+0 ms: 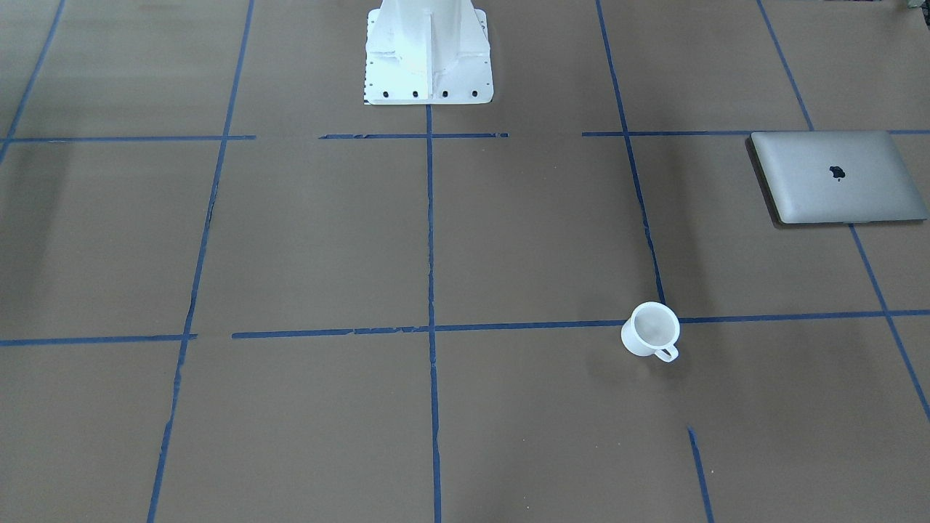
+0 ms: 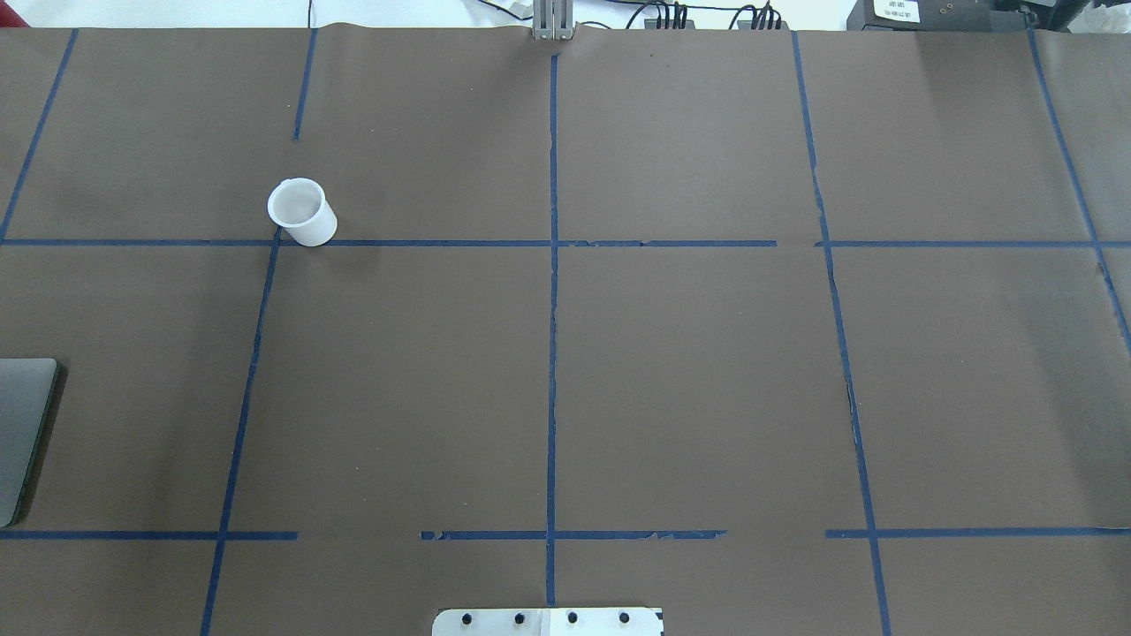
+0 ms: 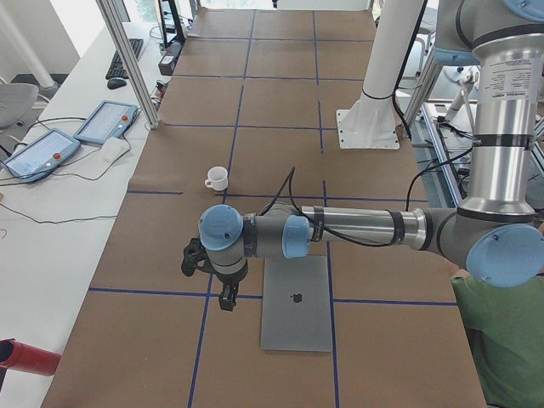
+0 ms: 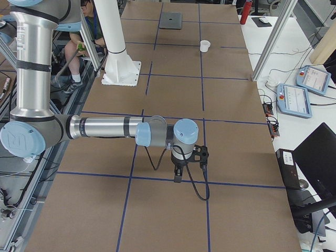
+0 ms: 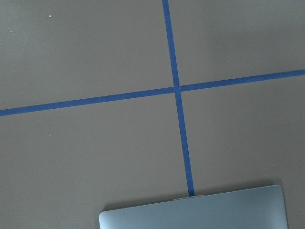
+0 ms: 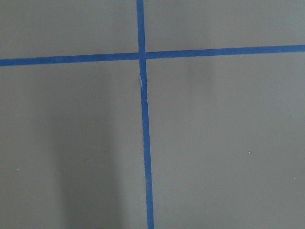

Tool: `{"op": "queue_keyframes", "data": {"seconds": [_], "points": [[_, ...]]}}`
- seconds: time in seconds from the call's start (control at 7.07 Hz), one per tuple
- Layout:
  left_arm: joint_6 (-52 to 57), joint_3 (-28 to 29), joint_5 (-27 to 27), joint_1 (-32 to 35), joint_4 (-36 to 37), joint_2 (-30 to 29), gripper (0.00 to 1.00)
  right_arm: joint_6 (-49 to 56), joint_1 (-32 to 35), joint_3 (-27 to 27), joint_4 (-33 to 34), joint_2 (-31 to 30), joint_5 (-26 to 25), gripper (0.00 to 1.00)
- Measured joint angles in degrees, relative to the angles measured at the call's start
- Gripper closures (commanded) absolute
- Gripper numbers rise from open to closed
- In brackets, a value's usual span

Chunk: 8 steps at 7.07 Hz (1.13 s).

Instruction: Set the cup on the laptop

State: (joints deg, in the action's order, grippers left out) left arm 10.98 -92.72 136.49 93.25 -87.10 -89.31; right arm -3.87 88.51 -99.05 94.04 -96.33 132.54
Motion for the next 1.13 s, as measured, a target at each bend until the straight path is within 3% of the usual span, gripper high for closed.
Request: {"op": "queue_keyframes", "data": {"seconds": [0.57,0.85,1.13], "points": [[-1.41,-1.00,-0.18,-1.30,0.98,-2.94,0.00,0.00,0.00,0.00,0.00,0.00,0.00,0.00],[-9.87,-2.42,0.06,-5.25,2.80,-9.04,0.00,0.00,0.00,0.00,0.00,0.00,0.00,0.00],[-22.89,-7.33,1.75,-12.01,4.32,-15.68,0.00,0.00,0.00,0.00,0.00,0.00,0.00,0.00]]}}
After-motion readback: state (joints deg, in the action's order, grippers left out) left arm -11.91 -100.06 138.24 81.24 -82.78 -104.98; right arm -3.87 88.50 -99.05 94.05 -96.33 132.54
